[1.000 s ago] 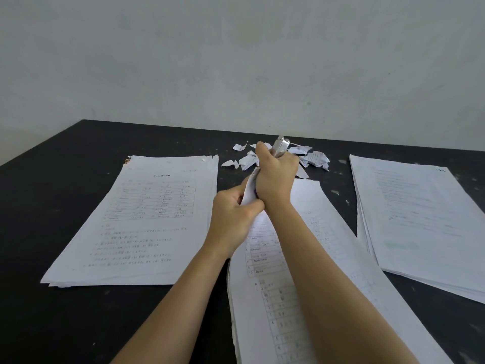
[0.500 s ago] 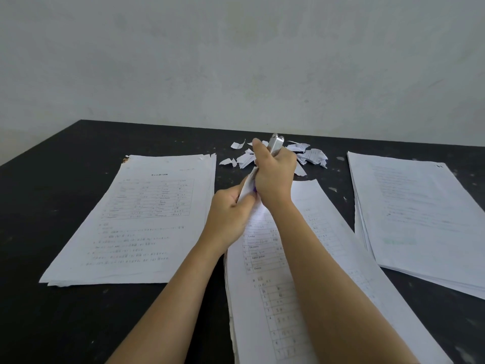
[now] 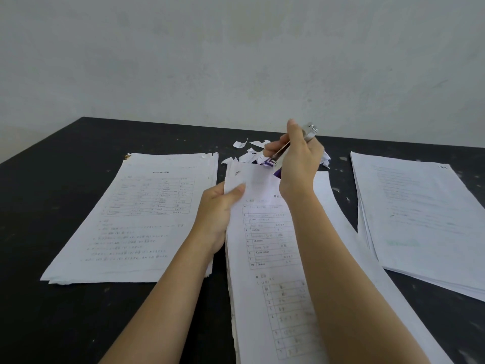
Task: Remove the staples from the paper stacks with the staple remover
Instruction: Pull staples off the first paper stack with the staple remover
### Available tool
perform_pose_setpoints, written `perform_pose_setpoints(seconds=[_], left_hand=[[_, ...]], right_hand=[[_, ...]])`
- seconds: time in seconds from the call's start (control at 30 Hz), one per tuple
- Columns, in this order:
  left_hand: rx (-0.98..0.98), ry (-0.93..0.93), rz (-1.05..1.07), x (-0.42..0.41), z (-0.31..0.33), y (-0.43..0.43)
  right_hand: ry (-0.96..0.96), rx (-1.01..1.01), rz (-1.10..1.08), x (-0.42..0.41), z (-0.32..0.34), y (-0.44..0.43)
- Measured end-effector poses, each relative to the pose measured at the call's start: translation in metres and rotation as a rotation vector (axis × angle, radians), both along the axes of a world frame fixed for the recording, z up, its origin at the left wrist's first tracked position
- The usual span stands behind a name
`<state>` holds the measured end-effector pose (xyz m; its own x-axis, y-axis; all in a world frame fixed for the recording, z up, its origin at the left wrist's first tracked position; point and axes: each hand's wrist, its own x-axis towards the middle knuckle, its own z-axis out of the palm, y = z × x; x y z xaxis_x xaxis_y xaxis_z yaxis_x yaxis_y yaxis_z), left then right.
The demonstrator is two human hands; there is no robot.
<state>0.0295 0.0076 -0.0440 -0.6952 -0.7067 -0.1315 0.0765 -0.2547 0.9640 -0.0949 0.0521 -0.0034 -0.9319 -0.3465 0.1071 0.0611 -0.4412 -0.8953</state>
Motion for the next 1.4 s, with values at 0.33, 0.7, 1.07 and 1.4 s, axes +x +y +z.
perform_pose_setpoints(seconds=[0.33,0.7,1.07,1.4], left_hand=[[0.051,0.085,-0.025,0.002,0.002,0.002],[-0.093,0.228,-0.022,0.018,0.017,0.016],[-0.088,0.269,-0.009,0.026,0.025,0.019],[-0.136,0.271,-0.002,0.022,0.016,0.032]], right_hand=[[0.345,0.535,0.082,-0.004,0.018,0.021],[0.648,0.707,0.257,0.008,0.04,0.067],[0.707,0.568,0.125,0.026,0.039,0.064],[0.562,0.539,0.238,0.026,0.033,0.095]])
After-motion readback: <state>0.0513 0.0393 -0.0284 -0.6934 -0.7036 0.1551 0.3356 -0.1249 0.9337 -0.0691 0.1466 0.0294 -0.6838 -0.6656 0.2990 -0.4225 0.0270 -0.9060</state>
